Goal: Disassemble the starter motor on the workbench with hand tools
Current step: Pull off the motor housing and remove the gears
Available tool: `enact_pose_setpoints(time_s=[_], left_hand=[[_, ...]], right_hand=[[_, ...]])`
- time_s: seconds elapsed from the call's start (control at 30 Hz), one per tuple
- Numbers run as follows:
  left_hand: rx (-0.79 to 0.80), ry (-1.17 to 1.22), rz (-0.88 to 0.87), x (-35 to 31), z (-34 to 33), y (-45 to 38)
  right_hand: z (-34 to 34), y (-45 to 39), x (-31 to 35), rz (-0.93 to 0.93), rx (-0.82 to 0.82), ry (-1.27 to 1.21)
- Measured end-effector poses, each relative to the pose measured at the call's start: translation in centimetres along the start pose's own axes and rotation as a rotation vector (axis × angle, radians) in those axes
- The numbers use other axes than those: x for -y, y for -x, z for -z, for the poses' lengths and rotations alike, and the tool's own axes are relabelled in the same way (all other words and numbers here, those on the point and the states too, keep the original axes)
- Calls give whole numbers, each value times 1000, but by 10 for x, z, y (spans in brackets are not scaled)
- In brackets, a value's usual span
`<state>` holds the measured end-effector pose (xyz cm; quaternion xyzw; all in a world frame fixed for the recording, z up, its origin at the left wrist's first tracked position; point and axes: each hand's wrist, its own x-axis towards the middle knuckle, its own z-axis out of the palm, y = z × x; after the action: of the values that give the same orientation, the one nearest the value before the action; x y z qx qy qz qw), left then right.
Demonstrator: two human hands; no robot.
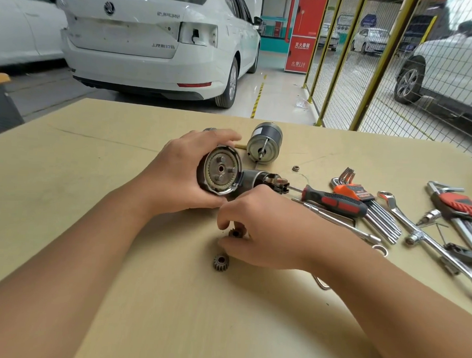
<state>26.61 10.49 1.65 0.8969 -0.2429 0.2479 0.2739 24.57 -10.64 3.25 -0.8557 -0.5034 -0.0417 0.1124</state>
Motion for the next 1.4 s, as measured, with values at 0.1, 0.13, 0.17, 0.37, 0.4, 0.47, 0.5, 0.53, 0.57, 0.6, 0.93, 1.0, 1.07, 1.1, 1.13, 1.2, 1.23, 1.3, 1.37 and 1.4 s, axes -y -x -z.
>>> enact_pose_setpoints(time_s=[0.1,0.13,0.17,0.37,0.4,0.47,0.5,0.53,0.57,0.6,0.93,1.0,1.07,1.1,1.13,1.2,1.23,1.3,1.37,1.4], left_hand=[[8,80,23,0,2,2],[7,94,18,0,3,3],[1,99,4,-1,4,4],[-19,-65,-120,-11,6,1],[-25,-81,-92,-12,8,1],[-64,-59,-24,-11,12,2],[-81,-31,23,-10,14,3],[-79,-5,84,-9,14,3],[-55,16,157,-9,15,3],[-13,31,228,-8,14,3],[16,124,535,9,19,2],[28,225,594,8,22,3],[46,306,672,6,25,4],[41,334,711,5,27,5],[30,380,751,3,28,5],[3,528,849,-3,28,3],[-8,585,898,-6,26,1],[2,593,971,-10,18,-4],[31,604,996,-12,11,-8],[32,637,997,-13,9,-9]], right_hand=[[-1,0,0,7,-25,-14],[-1,0,1,12,-32,-19],[-1,1,2,24,-41,-26],[13,1,-7,-75,-472,-30],[17,3,-14,-150,-570,-46],[23,6,-27,-291,-638,-71],[24,8,-33,-347,-596,-80],[23,10,-38,-388,-524,-88],[22,11,-42,-419,-444,-92],[19,11,-44,-446,-372,-90],[1,3,-41,-528,-230,-196],[-5,1,-36,-532,-252,-228],[-10,0,-31,-539,-296,-253],[-12,0,-30,-550,-332,-279],[-15,0,-28,-567,-366,-309],[-20,-1,-24,-595,-384,-326],[-24,-2,-21,-588,-376,-308],[-30,-4,-15,-538,-380,-264],[-35,-6,-12,-493,-392,-237],[-35,-7,-12,-478,-389,-234]])
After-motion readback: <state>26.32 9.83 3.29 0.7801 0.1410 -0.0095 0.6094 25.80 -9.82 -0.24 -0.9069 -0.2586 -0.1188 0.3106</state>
